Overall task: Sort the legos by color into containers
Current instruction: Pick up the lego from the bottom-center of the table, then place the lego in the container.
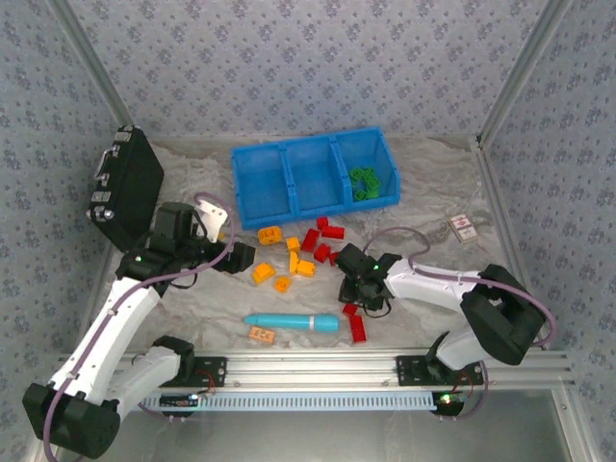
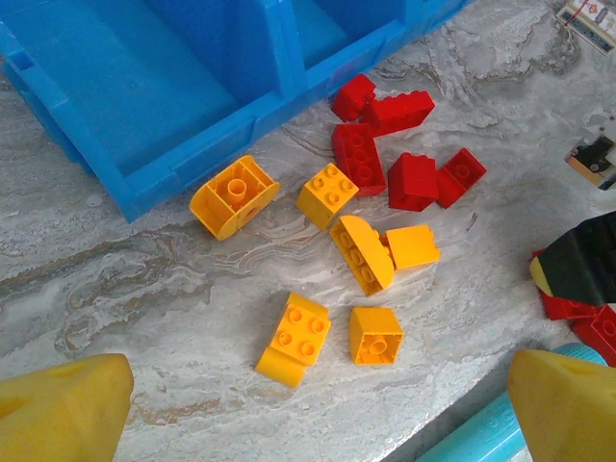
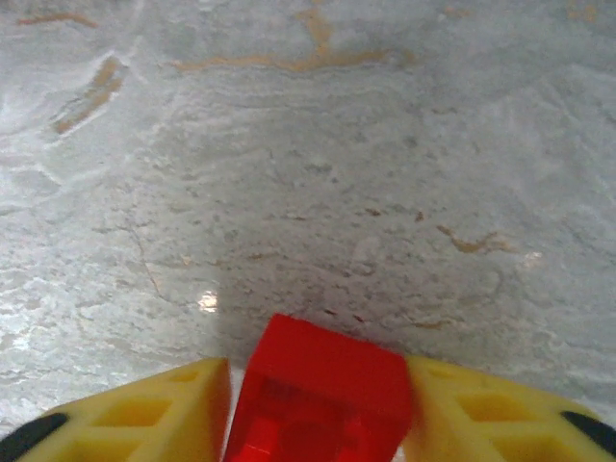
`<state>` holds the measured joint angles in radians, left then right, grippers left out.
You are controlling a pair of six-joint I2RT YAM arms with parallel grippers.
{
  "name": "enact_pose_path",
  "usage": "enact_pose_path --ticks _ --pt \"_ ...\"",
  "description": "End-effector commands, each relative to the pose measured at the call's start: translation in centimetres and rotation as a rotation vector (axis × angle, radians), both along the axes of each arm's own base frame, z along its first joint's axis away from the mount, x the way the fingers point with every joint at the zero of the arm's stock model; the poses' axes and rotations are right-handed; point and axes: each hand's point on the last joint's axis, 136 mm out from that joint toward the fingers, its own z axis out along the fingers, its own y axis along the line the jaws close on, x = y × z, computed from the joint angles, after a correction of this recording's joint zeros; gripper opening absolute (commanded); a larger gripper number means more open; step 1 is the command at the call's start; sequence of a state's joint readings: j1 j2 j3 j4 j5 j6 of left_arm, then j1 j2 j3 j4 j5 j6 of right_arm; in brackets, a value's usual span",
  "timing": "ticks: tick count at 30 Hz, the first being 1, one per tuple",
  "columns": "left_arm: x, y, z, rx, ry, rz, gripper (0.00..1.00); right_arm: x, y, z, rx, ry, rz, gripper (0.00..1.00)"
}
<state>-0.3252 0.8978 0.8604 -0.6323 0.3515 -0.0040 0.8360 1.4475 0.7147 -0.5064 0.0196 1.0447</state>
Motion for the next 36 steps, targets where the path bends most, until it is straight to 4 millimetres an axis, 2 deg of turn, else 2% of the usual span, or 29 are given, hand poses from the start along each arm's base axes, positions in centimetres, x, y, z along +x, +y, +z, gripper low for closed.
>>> enact_pose_path --ticks 1,4,8,11,14,18,23,25,28,31,36 --pt "-0.1 0.2 0.0 -0.002 -0.002 0.001 1.0 1.0 2.2 -0.6 0.068 -0.03 0.031 0.41" --pt "-0.1 0.2 0.0 0.0 0.0 0.002 1.0 1.7 2.0 -0.8 0.066 -0.046 0.03 0.35" --pt "-0.1 0.2 -0.2 0.005 0.005 0.004 1.0 3.3 2.2 -0.5 0.08 -0.058 0.043 0.32" --pt "0.0 0.3 -0.3 0.012 0.003 0.007 1.0 6.1 2.8 1.7 0.091 -0.111 0.07 0.31" --pt "0.0 0.4 -0.5 0.02 0.005 0.01 1.0 10.1 3.2 5.3 0.087 -0.192 0.112 0.3" --pt "0.2 0.5 -0.6 0.028 0.01 0.012 1.0 16.9 4.1 10.5 0.1 -0.318 0.146 0.29" --pt "0.4 0.7 -1.2 0.05 0.028 0.02 1.0 24.7 6.2 13.9 0.058 -0.457 0.202 0.28" --pt "0.5 0.7 -1.4 0.057 0.037 0.018 1.0 27.6 7.3 14.0 0.023 -0.487 0.227 0.28" --pt "0.6 0.8 -1.7 0.066 0.045 0.018 1.0 31.0 8.8 13.0 -0.002 -0.495 0.25 0.28" --pt "0.6 0.8 -1.6 0.065 0.037 0.02 1.0 32.9 9.3 10.8 -0.04 -0.456 0.262 0.28" --pt "0.5 0.9 -0.5 0.054 -0.026 0.02 1.0 35.0 9.7 8.8 -0.07 -0.458 0.267 0.29"
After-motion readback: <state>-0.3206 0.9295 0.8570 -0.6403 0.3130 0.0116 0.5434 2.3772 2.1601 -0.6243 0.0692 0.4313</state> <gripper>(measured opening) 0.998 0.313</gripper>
